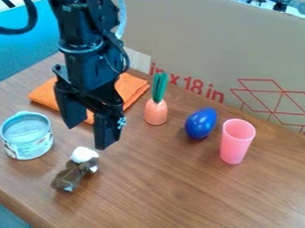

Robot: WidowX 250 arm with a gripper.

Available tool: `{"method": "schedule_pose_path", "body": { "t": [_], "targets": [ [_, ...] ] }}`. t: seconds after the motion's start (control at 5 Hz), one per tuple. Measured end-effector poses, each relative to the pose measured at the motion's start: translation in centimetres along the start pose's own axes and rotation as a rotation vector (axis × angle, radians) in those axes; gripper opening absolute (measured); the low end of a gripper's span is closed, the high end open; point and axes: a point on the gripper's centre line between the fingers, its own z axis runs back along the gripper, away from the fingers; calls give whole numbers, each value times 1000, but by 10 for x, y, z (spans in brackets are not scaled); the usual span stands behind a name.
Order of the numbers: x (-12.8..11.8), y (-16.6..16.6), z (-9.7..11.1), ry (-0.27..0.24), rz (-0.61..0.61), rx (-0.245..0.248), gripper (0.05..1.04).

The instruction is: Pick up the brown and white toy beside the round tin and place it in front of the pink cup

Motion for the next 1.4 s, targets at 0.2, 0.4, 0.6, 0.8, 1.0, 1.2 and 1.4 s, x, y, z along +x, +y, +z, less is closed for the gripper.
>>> {"method": "schedule_pose_path", "body": {
  "t": [0.2,0.4,0.6,0.8,1.0,1.2,1.4],
  "targets": [
    [-3,1,-5,16,4,-3,1011],
    [-7,16,-13,-27,12,-5,1011],
    [-10,31,-19,-76,60,2,1011],
    [-10,35,-28,-109,101,22,1011],
    [-12,35,-43,-121,148,-37,1011],
    [-10,37,-52,-141,198,-44,1011],
    [-15,47,-68,-86,267,7,1011]
  ]
}}
